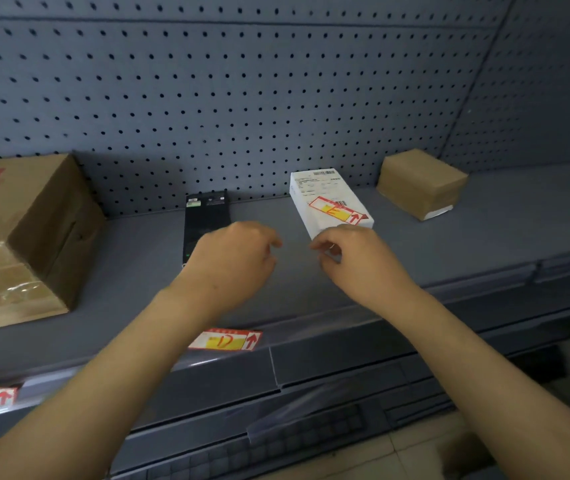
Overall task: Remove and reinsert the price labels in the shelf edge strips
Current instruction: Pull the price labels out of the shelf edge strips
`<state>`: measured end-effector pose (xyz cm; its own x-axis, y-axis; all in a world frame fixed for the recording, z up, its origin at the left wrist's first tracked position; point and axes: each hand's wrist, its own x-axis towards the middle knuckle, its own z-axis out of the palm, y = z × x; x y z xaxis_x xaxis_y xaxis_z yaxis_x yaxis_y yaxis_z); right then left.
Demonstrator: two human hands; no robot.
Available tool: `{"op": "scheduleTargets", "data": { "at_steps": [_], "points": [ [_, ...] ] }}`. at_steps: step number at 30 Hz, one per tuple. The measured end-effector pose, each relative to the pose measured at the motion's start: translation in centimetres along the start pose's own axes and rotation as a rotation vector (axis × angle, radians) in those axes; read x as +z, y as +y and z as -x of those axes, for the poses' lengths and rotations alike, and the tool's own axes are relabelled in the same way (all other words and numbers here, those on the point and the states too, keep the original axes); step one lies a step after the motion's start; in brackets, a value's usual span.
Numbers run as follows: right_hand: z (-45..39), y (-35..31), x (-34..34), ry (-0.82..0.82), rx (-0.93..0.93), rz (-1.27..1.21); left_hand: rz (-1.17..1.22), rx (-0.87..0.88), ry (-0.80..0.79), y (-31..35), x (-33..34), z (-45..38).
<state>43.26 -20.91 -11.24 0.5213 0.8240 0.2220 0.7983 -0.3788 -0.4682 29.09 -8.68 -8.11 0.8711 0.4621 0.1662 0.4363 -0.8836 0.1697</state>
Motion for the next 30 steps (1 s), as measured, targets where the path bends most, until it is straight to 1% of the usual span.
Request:
{"op": "scheduleTargets", "data": {
  "at_steps": [3,6,10,14,20,26,28,30],
  "points": [
    [-2.2,1.7,-1.0,0.063,0.067,0.003,-0.02,0.03,-0.019,0.8,0.2,-2.7],
    [-5.2,3.2,-2.0,0.053,0.118,0.025,-0.033,0.016,-0.024,1.6,0.4,-5.4],
    [-9.2,4.7,-3.2,-0.074,0.168,0.138,-0.033,-0.028,0.002,2.4,1.0,-8.8],
    [-11.7,6.1,-2.9,-0.204,0.168,0.202,-0.042,-0.102,0.011,3.1,1.5,-11.5],
    [-13.9,6.7,-2.6,-0.323,0.184,0.06,-0.039,-0.163,-0.017,3.6,2.3,-13.3],
    [-14.9,6.4,-3.2,-0.419,0.309,0.025,-0.035,-0.151,-0.021,3.2,2.5,-13.1],
    [-14.5,6.1,-3.4,-0.414,0.324,0.005,-0.016,-0.131,-0.019,3.0,2.5,-12.5],
    [-13.6,5.8,-3.4,-0.355,0.297,-0.019,-0.004,-0.11,0.006,2.8,2.4,-11.8]
  ]
}}
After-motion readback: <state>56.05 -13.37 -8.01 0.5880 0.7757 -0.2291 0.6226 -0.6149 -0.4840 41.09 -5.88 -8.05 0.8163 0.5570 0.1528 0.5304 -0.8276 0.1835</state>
